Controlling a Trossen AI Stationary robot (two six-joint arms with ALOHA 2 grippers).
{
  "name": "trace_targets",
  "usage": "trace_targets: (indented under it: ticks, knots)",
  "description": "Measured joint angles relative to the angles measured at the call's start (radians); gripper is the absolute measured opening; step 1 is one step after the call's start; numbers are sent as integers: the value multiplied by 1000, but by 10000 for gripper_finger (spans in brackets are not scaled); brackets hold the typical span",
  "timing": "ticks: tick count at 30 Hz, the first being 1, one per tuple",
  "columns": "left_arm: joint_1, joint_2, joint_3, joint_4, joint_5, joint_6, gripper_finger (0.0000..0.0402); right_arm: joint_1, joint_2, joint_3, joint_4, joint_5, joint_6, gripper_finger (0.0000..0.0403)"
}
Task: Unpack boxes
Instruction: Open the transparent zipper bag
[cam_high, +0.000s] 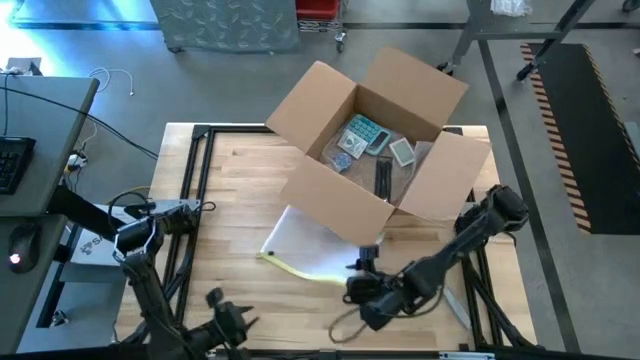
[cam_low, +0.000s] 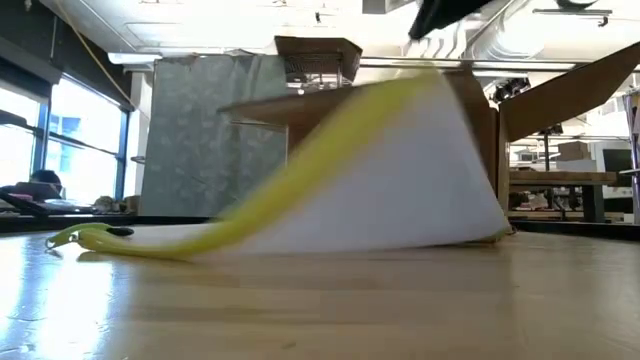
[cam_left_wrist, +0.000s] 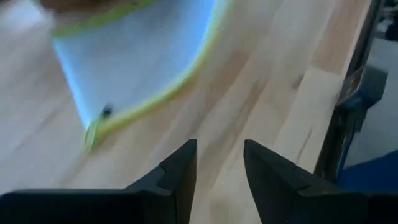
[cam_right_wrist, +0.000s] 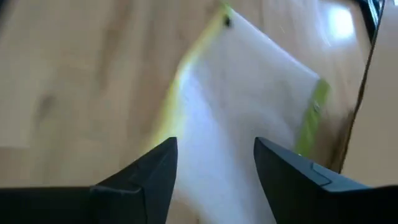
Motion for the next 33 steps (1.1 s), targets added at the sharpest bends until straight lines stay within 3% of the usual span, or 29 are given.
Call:
trace_targets:
  ticks: [4, 7, 14, 20, 25, 30, 33]
  knots:
    - [87, 0, 0, 114, -11, 192, 111, 78, 0, 11, 81, 1, -86, 191]
    - [152, 0, 0, 228, 29, 412, 111, 123, 9, 10, 128, 2, -60, 177]
    - [307, -1, -35, 508, 252, 976, 111, 124, 94, 9, 222, -14, -23, 165]
    - [448, -1, -139, 445, 491, 1322, 111, 77, 158, 8, 319, -77, -10, 165]
    - [573, -1, -293, 430, 676, 1472, 111, 100, 159, 8, 328, -90, 76, 165]
    - [663, -11, -431, 465, 701, 1483, 102, 142, 159, 8, 328, -33, 142, 165]
    - [681, -13, -462, 500, 710, 1447, 76, 166, 163, 8, 317, -1, 164, 165]
